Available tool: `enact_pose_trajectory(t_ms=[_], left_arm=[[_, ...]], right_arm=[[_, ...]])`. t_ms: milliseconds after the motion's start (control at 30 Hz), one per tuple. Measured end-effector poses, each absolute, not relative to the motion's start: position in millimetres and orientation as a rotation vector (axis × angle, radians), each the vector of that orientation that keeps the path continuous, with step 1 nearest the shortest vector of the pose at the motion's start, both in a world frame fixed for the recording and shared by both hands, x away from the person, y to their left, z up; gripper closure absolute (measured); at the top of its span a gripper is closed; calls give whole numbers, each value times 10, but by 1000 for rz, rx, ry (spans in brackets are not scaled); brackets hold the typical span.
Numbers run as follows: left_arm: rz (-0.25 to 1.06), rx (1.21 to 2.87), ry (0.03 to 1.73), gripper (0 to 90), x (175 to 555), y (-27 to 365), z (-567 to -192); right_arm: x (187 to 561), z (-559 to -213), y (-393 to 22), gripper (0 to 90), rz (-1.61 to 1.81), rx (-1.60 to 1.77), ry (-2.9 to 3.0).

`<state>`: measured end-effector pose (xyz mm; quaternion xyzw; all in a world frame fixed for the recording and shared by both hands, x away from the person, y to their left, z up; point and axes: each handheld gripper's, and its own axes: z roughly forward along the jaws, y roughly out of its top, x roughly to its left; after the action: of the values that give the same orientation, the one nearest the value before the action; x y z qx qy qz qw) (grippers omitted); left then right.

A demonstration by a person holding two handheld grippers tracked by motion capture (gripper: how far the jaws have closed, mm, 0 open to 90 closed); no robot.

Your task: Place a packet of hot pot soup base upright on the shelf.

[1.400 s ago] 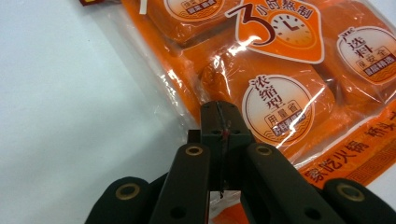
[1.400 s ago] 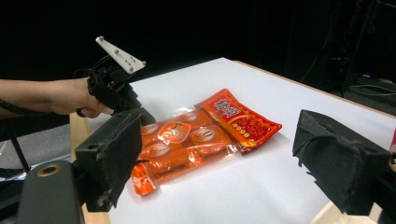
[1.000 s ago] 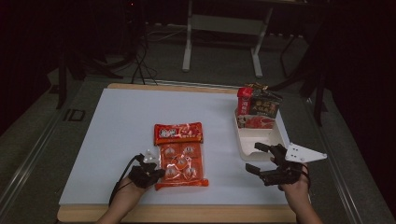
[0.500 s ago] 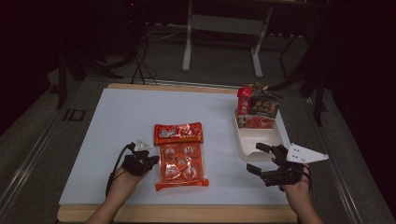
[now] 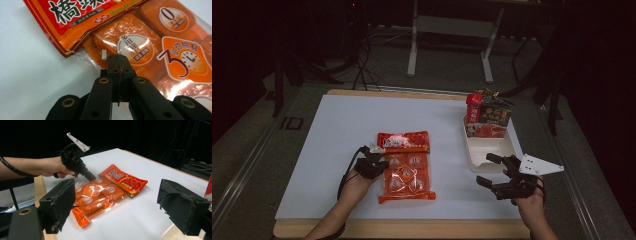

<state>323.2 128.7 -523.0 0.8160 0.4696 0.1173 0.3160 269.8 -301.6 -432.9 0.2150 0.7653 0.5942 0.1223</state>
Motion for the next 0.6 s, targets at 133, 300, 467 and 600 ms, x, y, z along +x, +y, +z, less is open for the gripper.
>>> enact_pose_trajectory(t_ms=[133,300,467,600], left_arm=[[295,2155,1231,900,3240,1221,-5223],[266,2166,1186,900,3246,1031,-5221],[254,2171,1171,900,3258,977,-5220],[249,2165,1169,900,3253,994,-5206]], right_arm=[[2701,-4334,-2989,154,1735,607,2252],[2706,-4343,-2972,155,1728,596,2262],[2707,-4348,-2974,155,1723,592,2258],[2710,-4352,-2980,155,1722,598,2255]])
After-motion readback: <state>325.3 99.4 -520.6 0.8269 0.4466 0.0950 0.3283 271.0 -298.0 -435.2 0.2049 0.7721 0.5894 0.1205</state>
